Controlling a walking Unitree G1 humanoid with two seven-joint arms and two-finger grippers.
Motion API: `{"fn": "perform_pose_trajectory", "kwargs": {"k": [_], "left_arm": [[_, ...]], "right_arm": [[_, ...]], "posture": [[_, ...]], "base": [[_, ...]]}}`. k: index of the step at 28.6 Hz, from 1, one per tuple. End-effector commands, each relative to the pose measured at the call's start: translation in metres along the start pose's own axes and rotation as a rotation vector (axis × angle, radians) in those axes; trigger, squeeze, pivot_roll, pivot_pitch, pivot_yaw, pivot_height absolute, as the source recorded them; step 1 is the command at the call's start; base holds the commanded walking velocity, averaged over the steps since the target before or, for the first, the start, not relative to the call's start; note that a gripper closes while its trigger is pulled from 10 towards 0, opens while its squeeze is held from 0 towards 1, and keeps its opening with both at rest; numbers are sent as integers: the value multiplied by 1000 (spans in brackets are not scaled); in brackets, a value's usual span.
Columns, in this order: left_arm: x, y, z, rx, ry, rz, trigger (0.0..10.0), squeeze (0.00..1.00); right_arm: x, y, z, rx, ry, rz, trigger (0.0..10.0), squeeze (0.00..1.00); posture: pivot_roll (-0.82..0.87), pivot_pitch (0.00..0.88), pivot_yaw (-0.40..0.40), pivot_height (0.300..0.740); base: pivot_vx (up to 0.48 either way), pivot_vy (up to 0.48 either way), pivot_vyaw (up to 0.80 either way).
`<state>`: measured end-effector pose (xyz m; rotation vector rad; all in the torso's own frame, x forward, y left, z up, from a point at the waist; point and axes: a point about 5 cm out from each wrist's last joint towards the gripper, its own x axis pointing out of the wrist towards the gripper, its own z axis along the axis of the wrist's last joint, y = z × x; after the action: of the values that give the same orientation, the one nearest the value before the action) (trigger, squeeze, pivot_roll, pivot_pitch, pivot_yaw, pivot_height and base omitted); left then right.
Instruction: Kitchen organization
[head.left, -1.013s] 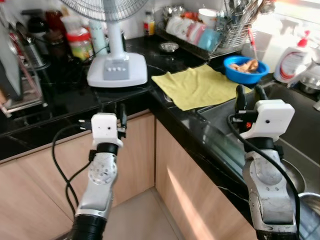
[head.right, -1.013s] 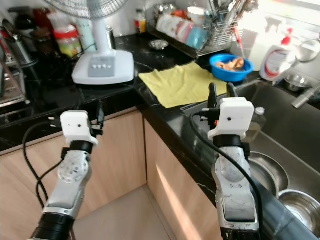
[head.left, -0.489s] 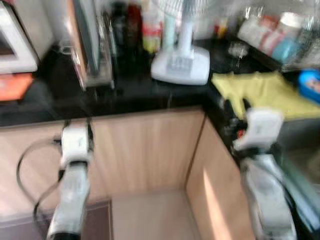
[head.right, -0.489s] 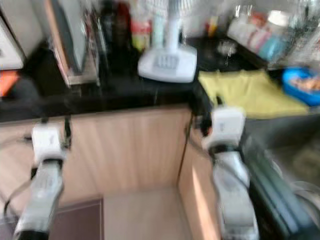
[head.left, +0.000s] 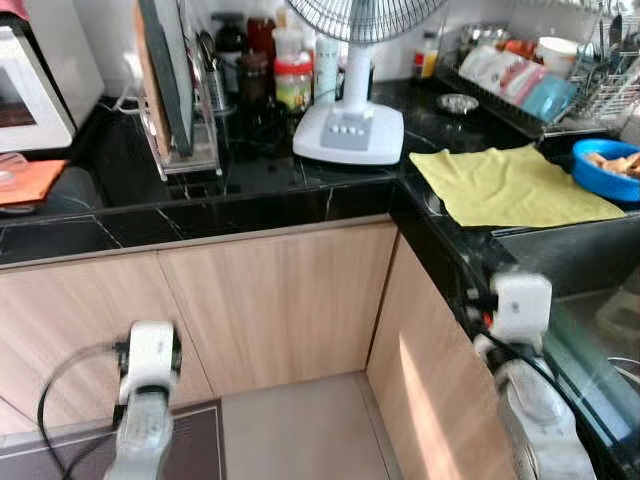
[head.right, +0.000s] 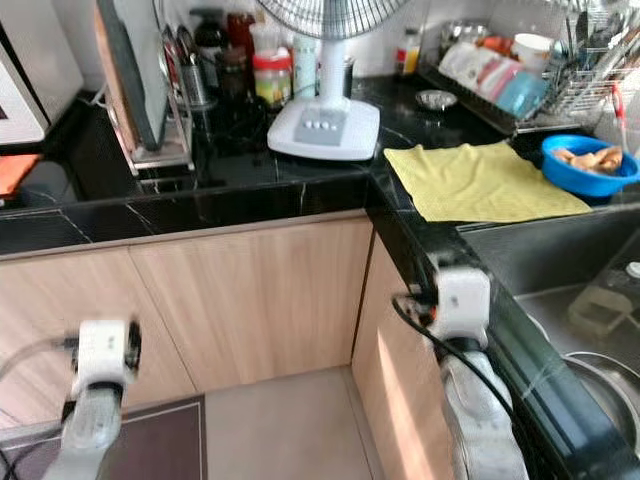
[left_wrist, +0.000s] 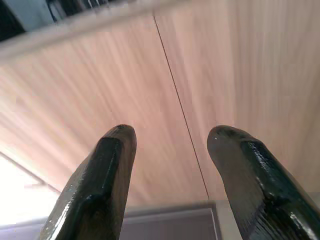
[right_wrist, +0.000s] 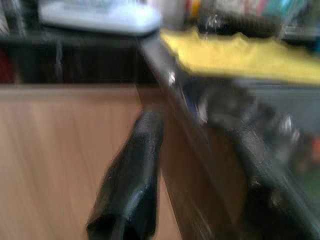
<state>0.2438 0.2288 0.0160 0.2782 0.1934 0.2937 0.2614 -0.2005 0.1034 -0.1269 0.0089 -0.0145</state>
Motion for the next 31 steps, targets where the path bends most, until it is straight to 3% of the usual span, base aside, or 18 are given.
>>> {"fn": "perform_pose_trajectory", "kwargs": {"k": [1, 5, 22, 31], "left_arm": [[3, -2, 6, -2, -32, -6, 10000, 0], [4, -4, 5, -5, -45, -12, 10000, 0], [9, -4, 11, 24, -89, -15, 10000, 0], [12, -12, 6, -12, -34, -72, 10000, 0]], "right_arm": [[4, 3, 12, 15, -68, 31, 10000, 0], [6, 7, 14, -3, -87, 74, 10000, 0], [6, 7, 16, 8, -130, 108, 10000, 0], [4, 3, -21, 61, 35, 104, 10000, 0]], "posture": [[-112, 0, -1, 740], [-109, 0, 0, 740], [-110, 0, 6, 740], [-107, 0, 4, 740]], "base": [[0, 0, 0], [0, 0, 138], [0, 0, 800], [0, 0, 89]]}}
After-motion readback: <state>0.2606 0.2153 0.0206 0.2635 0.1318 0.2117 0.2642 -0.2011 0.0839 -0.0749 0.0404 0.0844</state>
